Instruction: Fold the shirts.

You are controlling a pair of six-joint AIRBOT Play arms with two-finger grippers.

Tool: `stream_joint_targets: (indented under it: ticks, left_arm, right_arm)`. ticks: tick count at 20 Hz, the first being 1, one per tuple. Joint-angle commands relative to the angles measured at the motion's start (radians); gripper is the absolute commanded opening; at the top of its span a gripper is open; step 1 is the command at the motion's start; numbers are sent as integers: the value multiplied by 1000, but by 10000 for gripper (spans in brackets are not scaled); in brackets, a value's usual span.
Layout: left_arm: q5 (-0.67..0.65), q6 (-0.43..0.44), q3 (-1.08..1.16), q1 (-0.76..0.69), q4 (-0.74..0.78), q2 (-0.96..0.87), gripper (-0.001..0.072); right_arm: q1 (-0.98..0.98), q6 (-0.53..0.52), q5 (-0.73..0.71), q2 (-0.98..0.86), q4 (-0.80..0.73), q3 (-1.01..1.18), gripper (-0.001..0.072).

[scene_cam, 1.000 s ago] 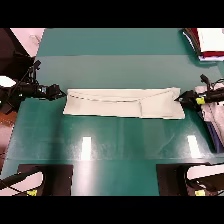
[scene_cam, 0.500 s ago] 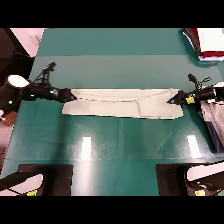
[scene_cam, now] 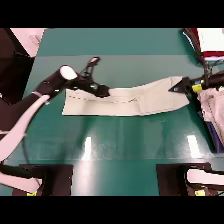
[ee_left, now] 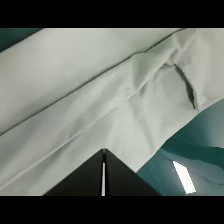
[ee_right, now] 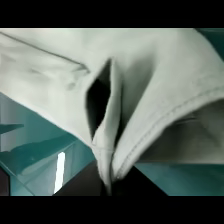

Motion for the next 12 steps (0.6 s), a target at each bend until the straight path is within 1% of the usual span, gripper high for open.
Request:
stream_joint_targets:
  ticks: [1, 3, 5, 9, 10, 12]
  left_arm:
    - [-8, -15, 184, -85, 2, -196, 24]
    - [-28, -45, 245, -97, 5, -269, 24]
    - [-40, -66, 271, -97, 5, -303, 23]
    - [15, -73, 275, -90, 40, -303, 24]
    - [17, -86, 275, -86, 45, -303, 23]
    - [6, -85, 275, -75, 46, -303, 24]
  right_arm:
    - [91, 143, 74, 40, 2, 174, 15]
    - [152, 198, 98, 21, 2, 300, 15]
    - [212, 233, 133, -19, 2, 423, 15]
    - [330, 280, 178, -119, 1, 607, 15]
    - [358, 288, 187, -144, 1, 647, 14]
    - [413, 300, 191, -197, 1, 734, 15]
